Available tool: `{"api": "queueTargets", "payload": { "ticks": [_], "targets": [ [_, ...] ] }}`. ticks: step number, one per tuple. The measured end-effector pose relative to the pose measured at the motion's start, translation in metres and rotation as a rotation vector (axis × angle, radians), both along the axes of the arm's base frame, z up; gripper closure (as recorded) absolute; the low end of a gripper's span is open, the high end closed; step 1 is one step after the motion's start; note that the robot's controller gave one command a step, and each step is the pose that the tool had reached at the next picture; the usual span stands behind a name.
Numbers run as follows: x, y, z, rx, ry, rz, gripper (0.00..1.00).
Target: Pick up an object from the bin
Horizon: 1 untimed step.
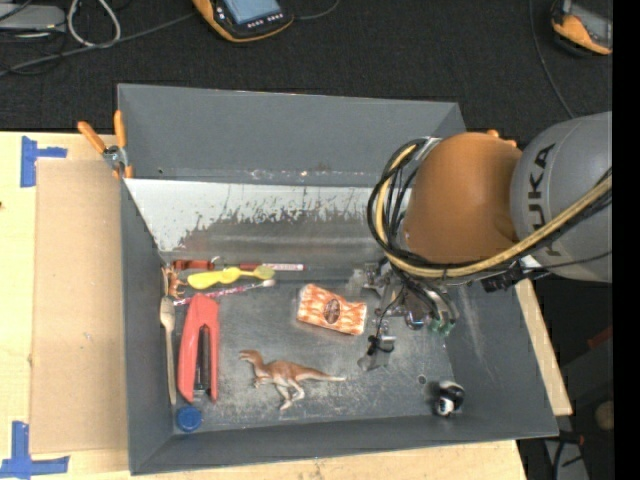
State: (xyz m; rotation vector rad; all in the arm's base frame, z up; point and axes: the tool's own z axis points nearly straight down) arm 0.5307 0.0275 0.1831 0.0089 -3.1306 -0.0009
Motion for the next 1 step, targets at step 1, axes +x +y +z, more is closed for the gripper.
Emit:
{"api": "queueTargets", "payload": {
  "ticks": [1],
  "targets": [
    [0.0022,-0.0002,0.0037,0.0,-0.009,-0.001,0.0]
  ]
}}
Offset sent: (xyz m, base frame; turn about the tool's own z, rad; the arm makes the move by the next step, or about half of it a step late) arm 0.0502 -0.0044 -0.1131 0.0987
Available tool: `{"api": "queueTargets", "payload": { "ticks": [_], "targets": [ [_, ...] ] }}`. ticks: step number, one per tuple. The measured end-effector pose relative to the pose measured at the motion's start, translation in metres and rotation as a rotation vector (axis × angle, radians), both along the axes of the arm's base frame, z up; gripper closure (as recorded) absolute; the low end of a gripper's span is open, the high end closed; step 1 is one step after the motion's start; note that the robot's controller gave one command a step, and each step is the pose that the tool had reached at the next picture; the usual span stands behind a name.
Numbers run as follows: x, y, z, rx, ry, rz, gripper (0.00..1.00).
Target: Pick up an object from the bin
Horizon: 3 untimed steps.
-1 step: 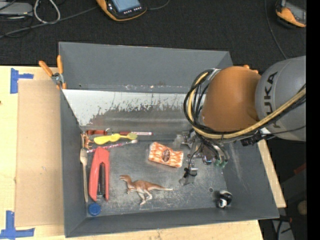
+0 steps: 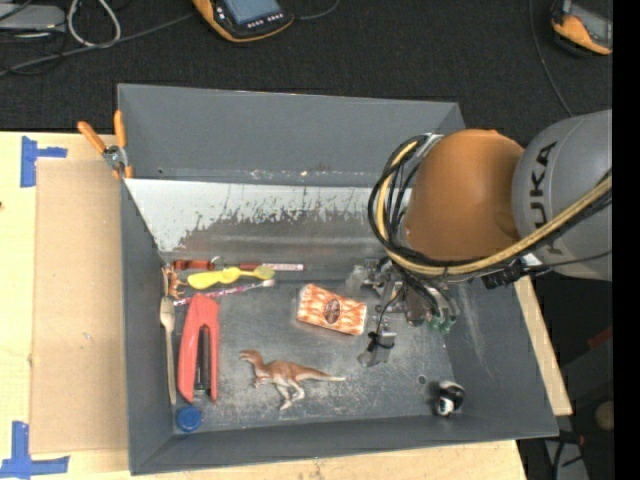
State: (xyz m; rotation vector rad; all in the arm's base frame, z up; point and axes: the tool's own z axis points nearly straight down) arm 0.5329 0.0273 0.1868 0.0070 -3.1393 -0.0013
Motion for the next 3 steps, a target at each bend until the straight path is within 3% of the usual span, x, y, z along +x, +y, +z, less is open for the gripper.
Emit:
{"api": "queueTargets", "payload": {
  "ticks": [1,2,3],
  "targets": [
    [0.049,-0.004,-0.114,0.001,-0.001,-0.095,0.0],
    [0.054,0.001,-0.135,0.0,-0.008,-0.141,0.0],
    [0.034,0.016,-0.115,0.002,-0.006,-0.129,0.0]
  ]
}}
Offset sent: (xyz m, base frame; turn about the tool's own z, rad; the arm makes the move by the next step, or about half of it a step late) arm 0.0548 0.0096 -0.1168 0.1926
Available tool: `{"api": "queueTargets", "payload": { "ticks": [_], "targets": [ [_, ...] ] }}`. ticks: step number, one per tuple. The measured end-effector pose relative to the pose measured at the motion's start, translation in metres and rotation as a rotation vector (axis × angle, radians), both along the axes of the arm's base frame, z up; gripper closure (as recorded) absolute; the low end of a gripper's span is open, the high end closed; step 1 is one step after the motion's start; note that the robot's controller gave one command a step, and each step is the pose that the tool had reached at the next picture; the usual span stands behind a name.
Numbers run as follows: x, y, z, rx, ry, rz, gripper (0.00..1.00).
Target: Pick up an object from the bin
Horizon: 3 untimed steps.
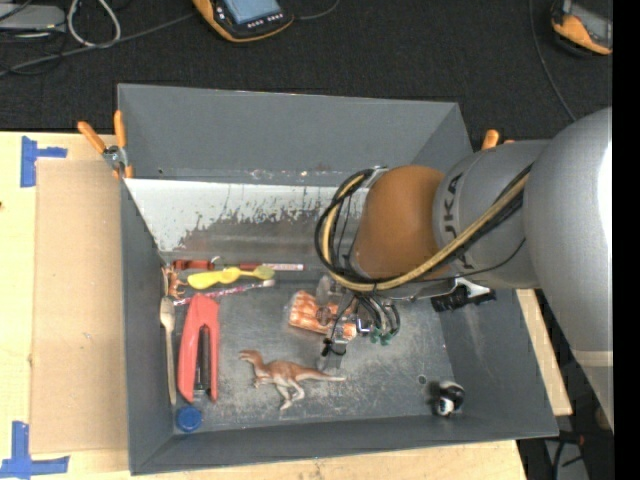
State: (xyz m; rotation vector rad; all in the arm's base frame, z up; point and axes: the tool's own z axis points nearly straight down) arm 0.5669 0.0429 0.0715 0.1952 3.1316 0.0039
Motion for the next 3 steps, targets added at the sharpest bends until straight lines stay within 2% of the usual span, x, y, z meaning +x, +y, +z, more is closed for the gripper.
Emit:
{"api": "queueTargets", "payload": {
  "ticks": [1,2,3],
  "targets": [
    [0.028,-0.011,-0.002,0.0,-0.004,-0.072,0.0],
    [0.005,-0.002,-0.001,0.001,0.003,-0.016,1.0],
    [0.005,-0.002,-0.001,0.001,0.003,-0.016,1.0]
  ]
}}
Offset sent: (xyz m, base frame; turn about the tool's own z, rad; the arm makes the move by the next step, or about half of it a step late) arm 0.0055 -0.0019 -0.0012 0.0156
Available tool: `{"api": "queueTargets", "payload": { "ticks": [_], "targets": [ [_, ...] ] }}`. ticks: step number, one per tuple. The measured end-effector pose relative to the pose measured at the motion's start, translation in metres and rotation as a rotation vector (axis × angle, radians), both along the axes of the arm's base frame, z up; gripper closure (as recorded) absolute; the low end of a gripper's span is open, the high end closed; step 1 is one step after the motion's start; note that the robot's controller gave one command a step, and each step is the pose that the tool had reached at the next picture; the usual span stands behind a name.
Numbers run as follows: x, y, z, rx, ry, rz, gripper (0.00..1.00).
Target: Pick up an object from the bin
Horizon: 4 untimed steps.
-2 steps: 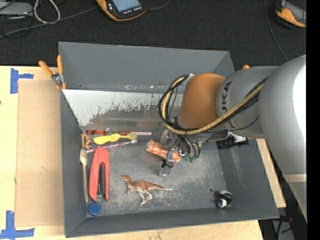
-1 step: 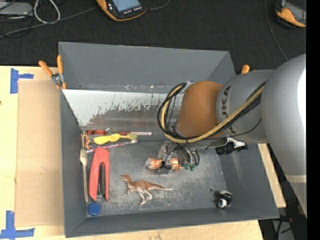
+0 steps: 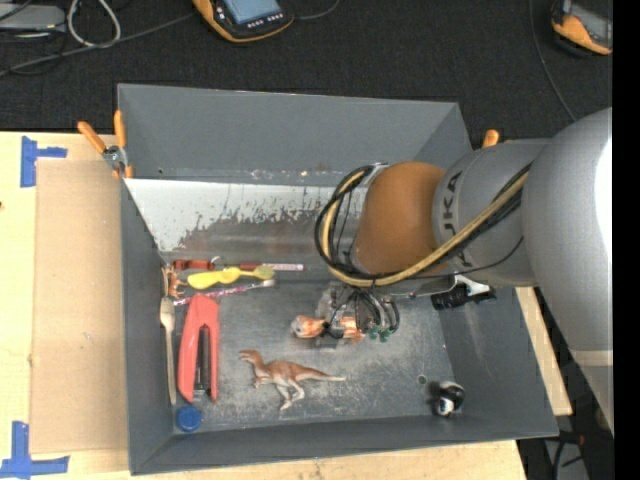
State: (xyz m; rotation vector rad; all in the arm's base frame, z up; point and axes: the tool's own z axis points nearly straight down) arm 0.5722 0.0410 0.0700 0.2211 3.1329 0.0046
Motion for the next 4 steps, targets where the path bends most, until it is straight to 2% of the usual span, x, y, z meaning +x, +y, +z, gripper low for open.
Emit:
{"api": "queueTargets", "payload": {
  "ticks": [1,2,3,4],
  "targets": [
    [0.0,0.0,0.009,0.0,0.0,0.0,1.0],
    [-0.002,0.0,0.053,0.0,0.007,0.0,1.0],
    [-0.002,-0.001,0.075,0.001,0.004,0.0,1.0],
    [-0.004,-0.001,0.105,0.001,0.016,0.0,1.0]
  ]
}}
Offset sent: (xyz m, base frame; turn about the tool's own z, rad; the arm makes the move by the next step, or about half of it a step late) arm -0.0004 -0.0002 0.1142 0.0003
